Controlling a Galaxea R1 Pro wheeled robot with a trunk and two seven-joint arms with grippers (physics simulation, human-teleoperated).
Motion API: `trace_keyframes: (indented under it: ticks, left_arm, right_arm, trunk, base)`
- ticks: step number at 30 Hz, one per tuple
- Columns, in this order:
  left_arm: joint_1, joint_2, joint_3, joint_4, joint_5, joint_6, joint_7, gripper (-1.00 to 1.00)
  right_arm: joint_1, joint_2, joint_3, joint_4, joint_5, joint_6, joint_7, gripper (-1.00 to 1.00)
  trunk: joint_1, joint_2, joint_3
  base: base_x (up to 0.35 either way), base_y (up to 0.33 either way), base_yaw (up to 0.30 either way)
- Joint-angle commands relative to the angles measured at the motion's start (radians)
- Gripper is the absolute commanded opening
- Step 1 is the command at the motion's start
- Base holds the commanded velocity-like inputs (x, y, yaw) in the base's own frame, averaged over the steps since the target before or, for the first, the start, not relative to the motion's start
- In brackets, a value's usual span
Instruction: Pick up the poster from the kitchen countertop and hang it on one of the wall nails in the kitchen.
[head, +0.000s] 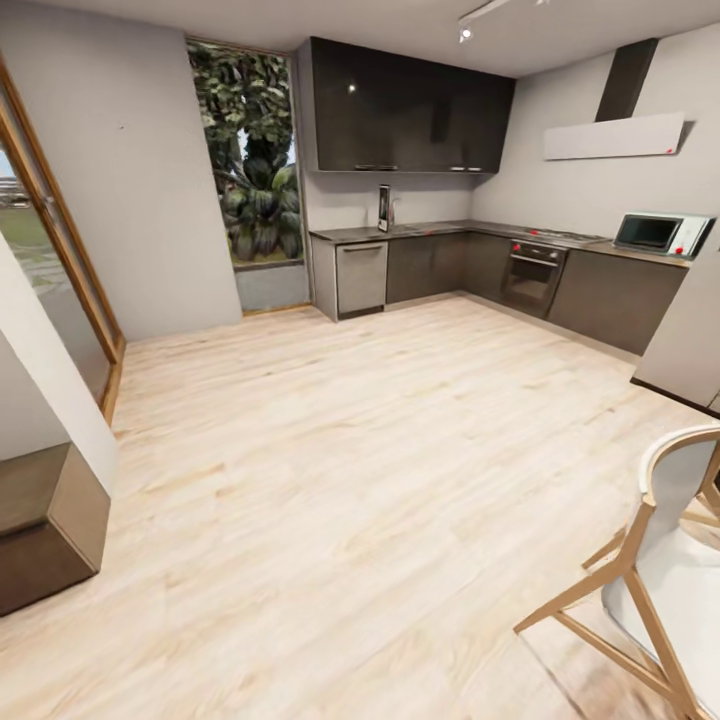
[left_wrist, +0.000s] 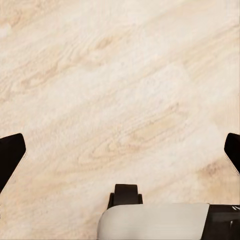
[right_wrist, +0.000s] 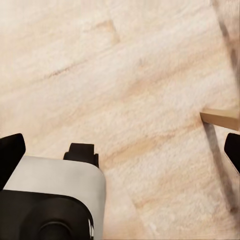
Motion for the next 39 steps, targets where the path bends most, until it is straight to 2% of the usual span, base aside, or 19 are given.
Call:
trace_keyframes:
  ticks: [1, 39]
  left_arm:
    - [0.000, 0.000, 0.001, -0.001, 0.000, -0.002, 0.001, 1.00]
    - [0.000, 0.000, 0.001, -0.001, 0.000, -0.002, 0.000, 1.00]
  right_arm:
    - [0.000, 0.000, 0.000, 0.000, 0.009, -0.002, -0.001, 1.00]
    - [0.000, 0.000, 0.001, 0.000, 0.009, -0.002, -0.001, 1.00]
  trunk:
    - [0.001, 0.000, -0.001]
    - [0.001, 0.000, -0.001]
  base:
    - [0.337, 0.084, 0.000]
    - [0.337, 0.096, 0.000]
